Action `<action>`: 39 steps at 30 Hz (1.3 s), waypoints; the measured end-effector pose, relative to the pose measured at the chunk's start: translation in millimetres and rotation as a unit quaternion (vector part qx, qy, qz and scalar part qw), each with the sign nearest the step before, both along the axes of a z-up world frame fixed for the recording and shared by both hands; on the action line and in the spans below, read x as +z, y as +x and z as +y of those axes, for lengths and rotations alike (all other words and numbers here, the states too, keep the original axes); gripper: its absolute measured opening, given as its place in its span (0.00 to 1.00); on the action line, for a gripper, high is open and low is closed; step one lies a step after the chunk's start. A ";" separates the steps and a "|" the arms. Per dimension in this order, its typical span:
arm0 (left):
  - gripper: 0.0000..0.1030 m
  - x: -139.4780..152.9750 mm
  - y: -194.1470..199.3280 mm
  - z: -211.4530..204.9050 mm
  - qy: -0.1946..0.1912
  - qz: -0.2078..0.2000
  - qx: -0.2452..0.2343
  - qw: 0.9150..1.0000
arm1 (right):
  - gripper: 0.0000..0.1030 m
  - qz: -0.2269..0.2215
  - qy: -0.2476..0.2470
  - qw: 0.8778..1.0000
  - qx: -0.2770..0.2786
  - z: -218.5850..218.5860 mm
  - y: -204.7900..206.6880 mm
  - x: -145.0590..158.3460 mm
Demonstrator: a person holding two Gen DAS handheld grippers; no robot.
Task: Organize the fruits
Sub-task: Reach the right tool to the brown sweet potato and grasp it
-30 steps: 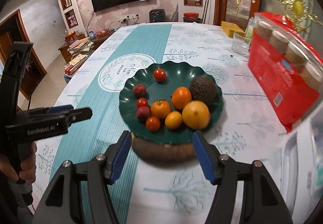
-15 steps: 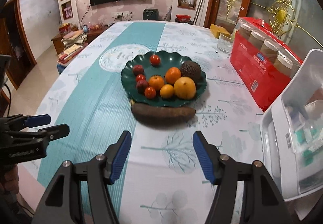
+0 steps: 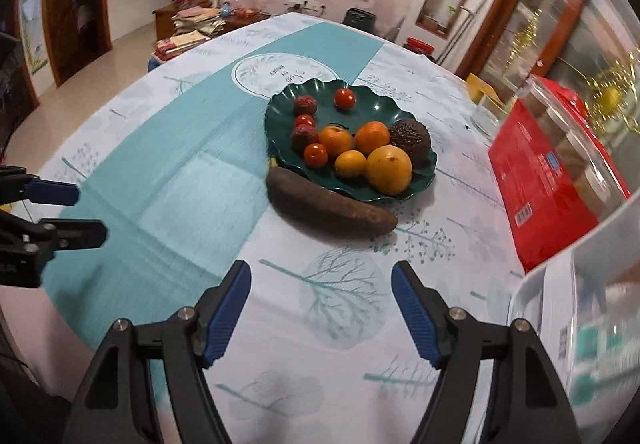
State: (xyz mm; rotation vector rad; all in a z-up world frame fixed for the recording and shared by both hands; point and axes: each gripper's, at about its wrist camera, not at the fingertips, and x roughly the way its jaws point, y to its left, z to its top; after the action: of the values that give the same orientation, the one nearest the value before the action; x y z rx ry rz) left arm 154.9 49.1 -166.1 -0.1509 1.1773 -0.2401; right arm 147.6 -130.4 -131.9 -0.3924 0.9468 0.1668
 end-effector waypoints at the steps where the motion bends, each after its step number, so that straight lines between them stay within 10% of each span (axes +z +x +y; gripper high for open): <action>1: 0.67 -1.2 -0.1 -1.3 -0.001 0.001 0.004 1.000 | 0.71 0.003 0.003 1.000 0.003 -4.5 4.5 -1.8; 28: 0.67 -18.6 19.0 -40.6 0.014 0.028 0.139 0.990 | 0.85 0.034 0.064 0.986 0.152 -48.0 97.7 -79.4; 39: 0.67 -6.4 15.8 -47.4 0.026 0.022 0.150 0.988 | 0.86 0.075 0.103 0.984 0.126 -49.4 104.0 -81.4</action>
State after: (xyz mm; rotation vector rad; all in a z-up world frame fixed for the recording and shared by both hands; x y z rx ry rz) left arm 170.7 1.7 -172.5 -0.2855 1.1877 0.0600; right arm 251.6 -179.8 -213.3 -0.3106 1.0152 0.5280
